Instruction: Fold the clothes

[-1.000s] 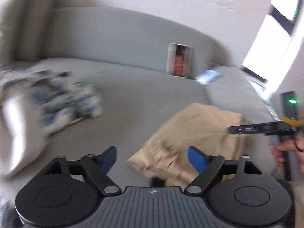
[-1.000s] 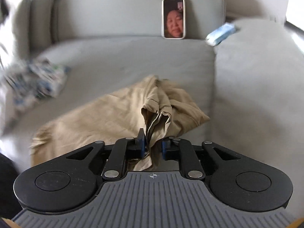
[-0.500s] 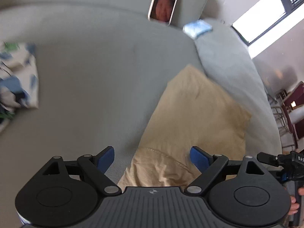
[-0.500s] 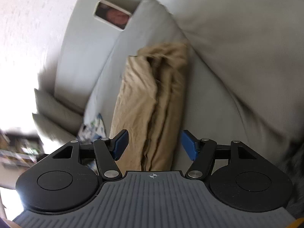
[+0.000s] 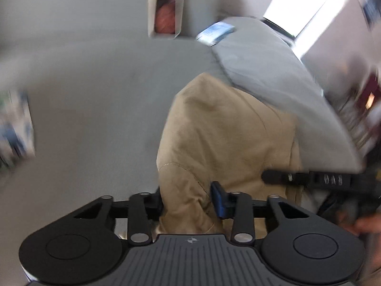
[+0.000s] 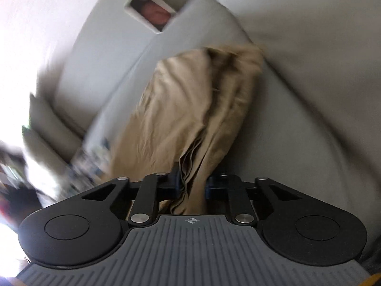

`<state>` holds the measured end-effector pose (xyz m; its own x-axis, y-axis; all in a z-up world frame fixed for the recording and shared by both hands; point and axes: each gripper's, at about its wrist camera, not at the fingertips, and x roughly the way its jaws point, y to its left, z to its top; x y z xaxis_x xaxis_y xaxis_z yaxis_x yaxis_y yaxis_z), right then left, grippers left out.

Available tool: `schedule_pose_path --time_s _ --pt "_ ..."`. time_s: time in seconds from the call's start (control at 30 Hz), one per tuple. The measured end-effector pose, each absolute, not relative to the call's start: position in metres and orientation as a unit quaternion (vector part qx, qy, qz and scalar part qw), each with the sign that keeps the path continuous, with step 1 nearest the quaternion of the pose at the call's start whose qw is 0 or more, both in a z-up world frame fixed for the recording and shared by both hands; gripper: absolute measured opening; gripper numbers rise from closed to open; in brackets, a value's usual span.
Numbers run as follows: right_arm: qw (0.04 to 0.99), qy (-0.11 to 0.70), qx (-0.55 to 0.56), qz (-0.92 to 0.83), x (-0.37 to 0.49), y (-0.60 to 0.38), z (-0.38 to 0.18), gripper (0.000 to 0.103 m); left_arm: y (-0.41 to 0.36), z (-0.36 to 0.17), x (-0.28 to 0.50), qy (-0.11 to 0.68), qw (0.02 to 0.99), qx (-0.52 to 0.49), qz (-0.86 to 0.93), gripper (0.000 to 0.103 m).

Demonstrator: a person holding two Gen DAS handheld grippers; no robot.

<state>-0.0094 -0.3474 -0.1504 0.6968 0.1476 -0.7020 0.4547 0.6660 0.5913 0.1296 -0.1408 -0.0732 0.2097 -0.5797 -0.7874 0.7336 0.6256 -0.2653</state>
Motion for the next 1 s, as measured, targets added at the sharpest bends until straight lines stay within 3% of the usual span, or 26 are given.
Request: schedule_pose_path --time_s 0.17,0.5,0.53,0.57,0.6,0.63,0.67,0.7,0.8,1.0 --pt "0.881 0.379 0.254 -0.126 -0.020 -0.338 -0.090 0.011 -0.179 -0.035 0.061 0.403 0.800 0.123 -0.427 0.030" --pt "0.891 0.307 0.170 -0.286 -0.115 -0.439 0.001 0.012 -0.321 0.005 -0.015 0.345 0.790 0.073 -0.501 0.031" --pt "0.889 0.305 0.164 -0.301 -0.121 -0.450 0.007 0.014 -0.337 0.002 -0.016 0.350 0.788 0.075 -0.502 0.039" --pt "0.884 0.309 0.158 -0.312 -0.124 -0.462 0.008 0.020 -0.356 -0.006 -0.013 0.362 0.784 0.093 -0.497 0.061" --pt "0.876 0.323 0.156 -0.322 -0.123 -0.476 0.003 0.037 -0.370 -0.018 -0.010 0.372 0.786 0.122 -0.478 0.070" --pt "0.865 0.340 0.158 -0.334 -0.123 -0.493 -0.004 0.054 -0.384 -0.030 -0.008 0.383 0.788 0.150 -0.458 0.072" --pt "0.851 0.356 0.169 -0.348 -0.124 -0.506 -0.012 0.058 -0.388 -0.041 -0.006 0.386 0.800 0.174 -0.425 0.068" --pt "0.834 0.370 0.187 -0.363 -0.126 -0.517 -0.020 0.057 -0.389 -0.048 -0.004 0.387 0.810 0.188 -0.399 0.068" --pt "0.824 0.342 0.243 -0.379 -0.154 -0.525 -0.027 0.061 -0.366 -0.049 -0.005 0.380 0.811 0.176 -0.409 0.081" --pt "0.840 0.272 0.306 -0.357 -0.211 -0.481 -0.002 0.071 -0.311 -0.005 -0.022 0.374 0.811 0.193 -0.407 0.089"
